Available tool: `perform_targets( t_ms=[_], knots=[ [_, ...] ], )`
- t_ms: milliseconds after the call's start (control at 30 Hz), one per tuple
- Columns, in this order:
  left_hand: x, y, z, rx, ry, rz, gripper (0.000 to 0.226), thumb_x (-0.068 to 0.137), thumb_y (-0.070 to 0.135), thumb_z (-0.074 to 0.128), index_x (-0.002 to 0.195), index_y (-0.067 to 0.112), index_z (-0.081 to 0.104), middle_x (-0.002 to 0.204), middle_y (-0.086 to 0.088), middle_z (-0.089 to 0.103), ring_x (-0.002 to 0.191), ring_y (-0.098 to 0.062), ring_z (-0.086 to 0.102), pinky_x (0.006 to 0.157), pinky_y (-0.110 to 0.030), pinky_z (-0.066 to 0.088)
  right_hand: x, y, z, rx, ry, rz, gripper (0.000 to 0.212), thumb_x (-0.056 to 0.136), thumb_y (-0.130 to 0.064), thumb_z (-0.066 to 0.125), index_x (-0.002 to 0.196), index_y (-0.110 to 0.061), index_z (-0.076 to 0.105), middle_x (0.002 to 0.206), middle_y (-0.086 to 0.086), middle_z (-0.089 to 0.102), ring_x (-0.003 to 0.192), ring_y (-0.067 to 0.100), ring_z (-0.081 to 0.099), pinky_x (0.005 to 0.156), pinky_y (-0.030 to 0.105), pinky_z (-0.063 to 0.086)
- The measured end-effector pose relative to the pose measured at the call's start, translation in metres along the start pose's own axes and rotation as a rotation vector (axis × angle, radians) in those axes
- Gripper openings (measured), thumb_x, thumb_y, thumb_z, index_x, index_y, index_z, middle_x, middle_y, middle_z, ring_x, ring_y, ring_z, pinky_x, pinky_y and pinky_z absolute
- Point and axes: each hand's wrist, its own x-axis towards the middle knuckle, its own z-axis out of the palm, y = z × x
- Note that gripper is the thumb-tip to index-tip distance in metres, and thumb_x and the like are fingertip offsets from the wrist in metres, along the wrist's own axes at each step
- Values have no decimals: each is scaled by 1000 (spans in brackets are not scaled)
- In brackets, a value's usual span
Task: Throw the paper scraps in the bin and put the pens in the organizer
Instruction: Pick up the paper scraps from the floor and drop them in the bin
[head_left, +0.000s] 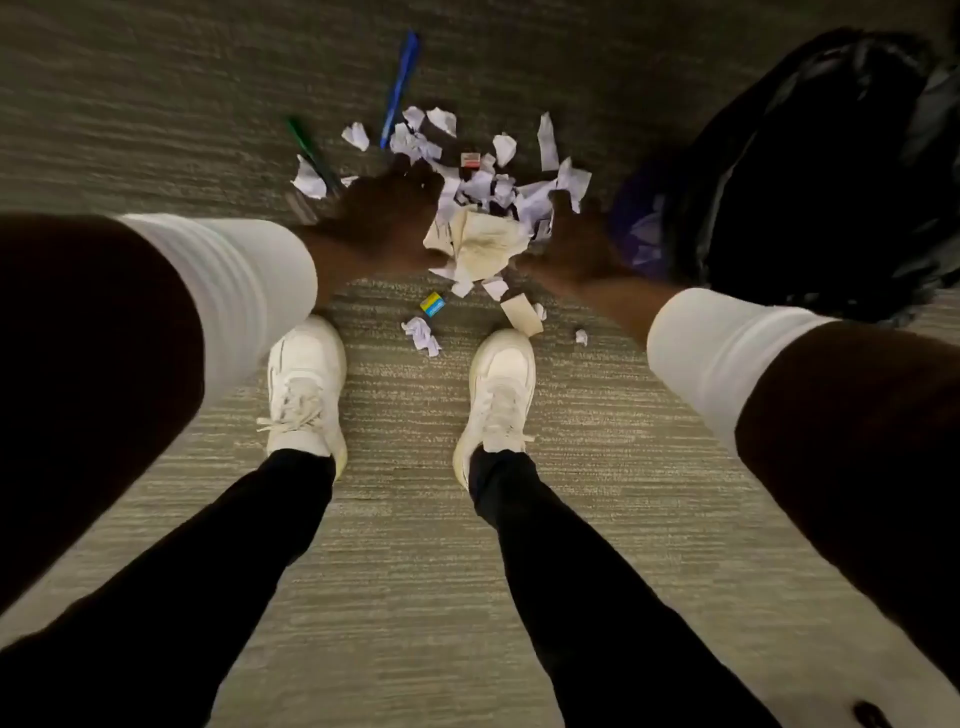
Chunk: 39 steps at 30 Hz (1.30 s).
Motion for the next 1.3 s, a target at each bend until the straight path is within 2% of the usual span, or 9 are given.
perform_targets(
  t_ms=[133,233,367,533,633,867,967,1133,1300],
  knots=[
    [27,-4,30,114,-13,59,118,65,62,89,156,12,31,173,-17,20,161,-42,20,97,-67,54,24,2,27,-10,7,1,118,75,-69,83,167,-35,17,176,22,8,162,45,15,126,52,33],
    [44,-8,55,114,-15,76,132,65,58,92,165,20,13,176,-18,4,162,-46,11,102,-72,48,35,0,48,-63,0,-64,119,77,-62,86,168,-39,13,175,26,-10,162,50,9,121,57,39],
    [57,-11,74,93,-4,34,137,67,49,95,166,29,3,176,-21,7,160,-51,16,101,-75,47,45,-9,64,-164,2,-143,117,81,-56,85,169,-38,11,174,27,-14,161,52,6,110,60,49],
    [65,-14,96,145,70,114,118,76,39,91,166,32,15,176,-20,6,157,-55,21,108,-73,45,58,-16,79,-242,50,-215,101,82,-49,85,164,-38,27,174,26,0,159,52,13,115,61,44],
    [69,-11,101,104,67,72,90,87,28,81,162,29,32,174,-20,15,154,-56,23,106,-72,47,64,-21,89,-307,119,-242,89,80,-39,87,156,-35,41,169,23,20,153,49,27,115,56,46],
    [60,-9,97,-63,216,50,39,87,10,77,126,13,68,157,-21,45,140,-46,47,105,-54,53,67,-11,86,-210,153,-306,45,96,-18,74,140,-23,65,146,16,52,133,37,56,109,44,50],
    [49,-4,81,-229,315,-21,38,79,5,84,114,11,72,143,-21,58,123,-46,58,97,-50,55,52,-9,74,-89,191,-286,39,93,-12,75,132,-18,72,133,15,61,123,36,63,101,43,53],
    [30,8,42,-317,399,-123,34,83,13,84,115,8,73,133,-18,62,125,-42,57,102,-48,50,22,-7,50,8,309,-272,29,89,-10,73,117,-12,76,117,18,67,105,39,69,84,41,55],
    [12,28,-4,-425,493,-168,28,86,21,82,109,7,74,121,-18,65,116,-40,60,97,-42,47,-14,-4,18,115,443,-210,22,87,-14,74,108,-11,78,109,17,71,97,36,70,82,40,58]
  ],
)
